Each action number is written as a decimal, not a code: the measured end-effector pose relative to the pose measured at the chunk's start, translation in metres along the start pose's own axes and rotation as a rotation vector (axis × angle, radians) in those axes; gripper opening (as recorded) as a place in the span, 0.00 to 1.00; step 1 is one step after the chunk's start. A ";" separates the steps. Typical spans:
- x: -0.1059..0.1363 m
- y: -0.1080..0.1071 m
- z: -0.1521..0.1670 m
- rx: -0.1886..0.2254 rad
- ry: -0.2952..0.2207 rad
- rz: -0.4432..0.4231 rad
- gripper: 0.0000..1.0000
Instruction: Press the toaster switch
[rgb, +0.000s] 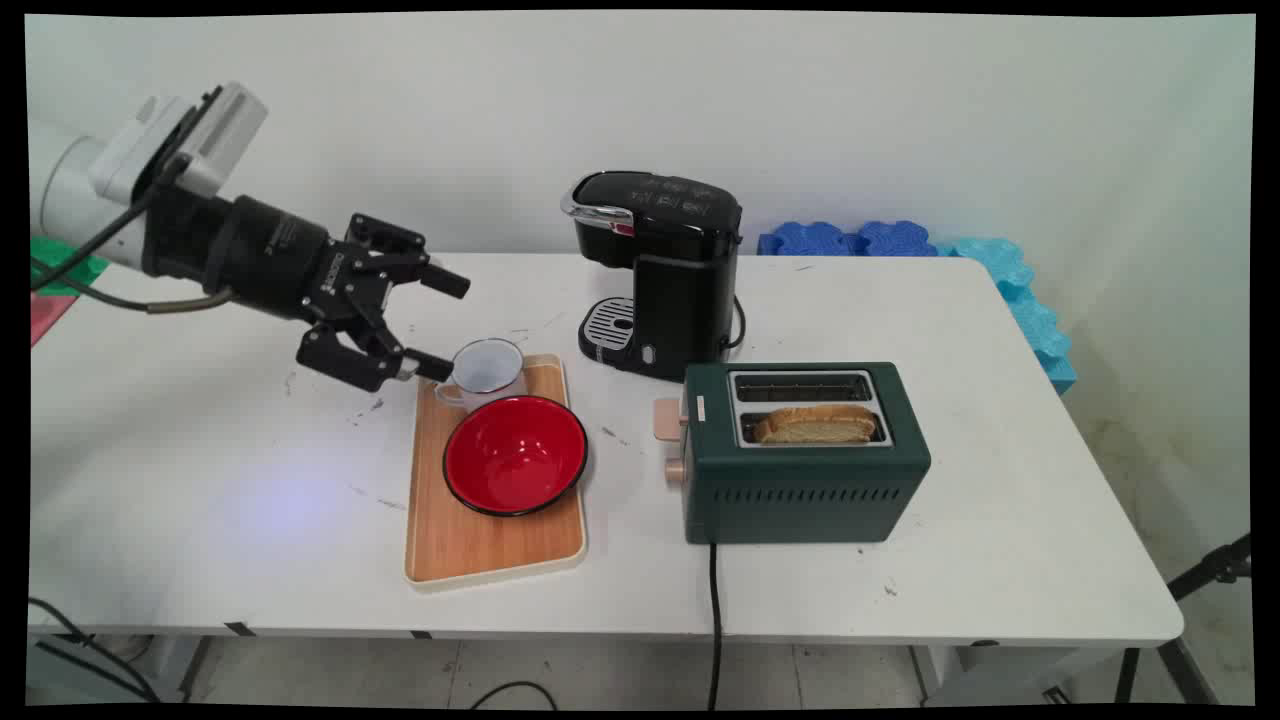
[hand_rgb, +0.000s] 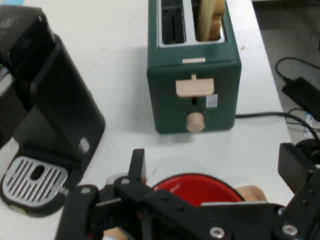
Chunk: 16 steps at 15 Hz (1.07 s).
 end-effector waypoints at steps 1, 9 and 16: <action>0.006 0.000 0.001 -0.001 0.001 0.001 1.00; 0.060 0.012 0.032 0.002 -0.015 -0.002 1.00; 0.080 0.029 0.094 0.033 -0.091 0.001 1.00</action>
